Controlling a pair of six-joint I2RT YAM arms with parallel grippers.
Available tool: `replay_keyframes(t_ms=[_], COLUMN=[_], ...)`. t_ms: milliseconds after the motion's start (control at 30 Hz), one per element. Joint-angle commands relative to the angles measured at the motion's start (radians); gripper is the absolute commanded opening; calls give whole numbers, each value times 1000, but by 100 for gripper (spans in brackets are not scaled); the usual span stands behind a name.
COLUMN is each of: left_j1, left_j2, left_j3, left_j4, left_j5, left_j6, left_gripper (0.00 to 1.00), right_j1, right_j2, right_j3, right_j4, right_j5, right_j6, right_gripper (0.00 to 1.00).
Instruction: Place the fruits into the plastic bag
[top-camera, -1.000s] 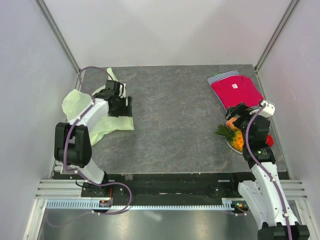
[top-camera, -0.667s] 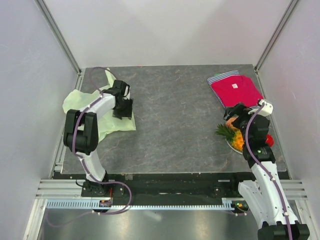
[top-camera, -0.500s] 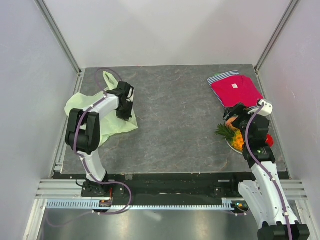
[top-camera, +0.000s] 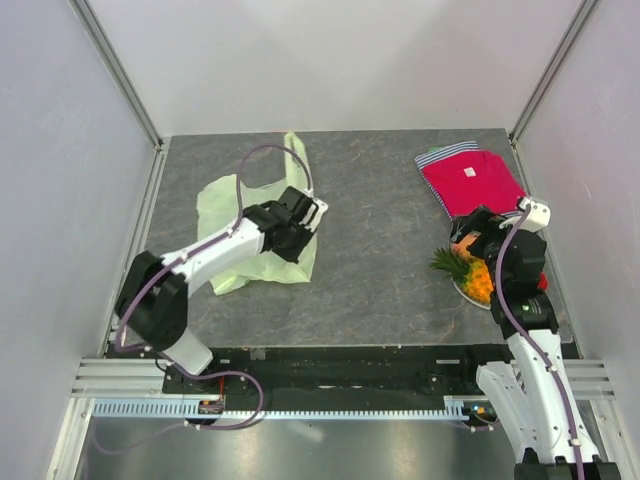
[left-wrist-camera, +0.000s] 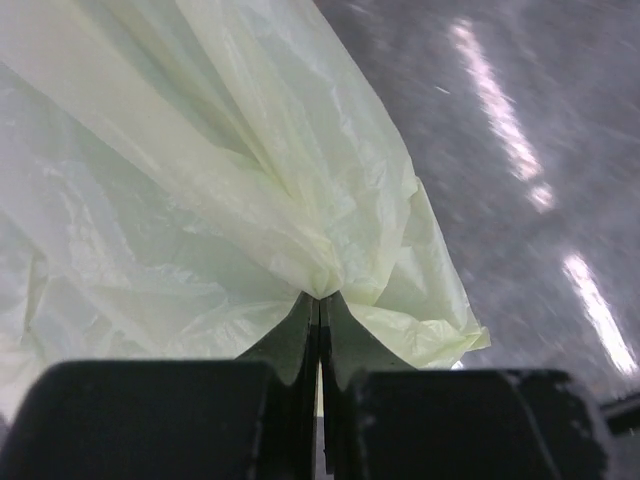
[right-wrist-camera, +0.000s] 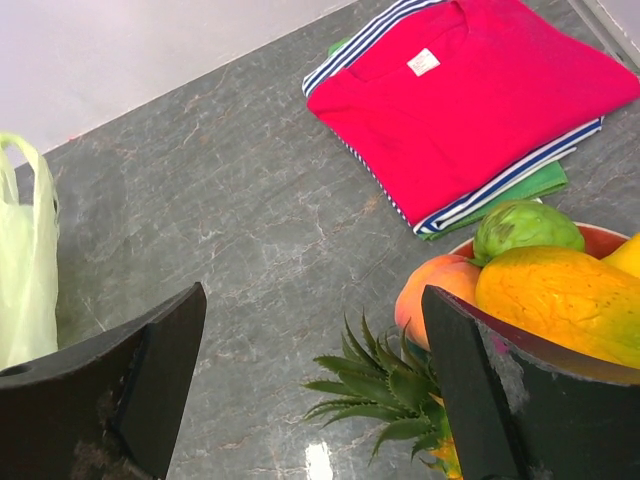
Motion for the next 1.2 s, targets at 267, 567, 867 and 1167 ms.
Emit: replay_keyframes(t_ms=[267, 567, 867, 1167], left_j1=[-296, -479, -595, -661], left_j2=[-284, -297, -298, -291], left_j3=[-207, -230, -251, -256], left_j4=[35, 17, 21, 12], left_j5=[94, 124, 121, 66], left_j6=[156, 189, 205, 197], left_gripper=[2, 2, 2, 2], right_j1=[3, 13, 245, 316], right_j2=[305, 426, 564, 904], right_j3=[252, 335, 410, 467], right_j4=[50, 56, -24, -55], right_j5=[-536, -664, -494, -556], right_j6=[-65, -57, -169, -264], right_gripper=[98, 98, 97, 89])
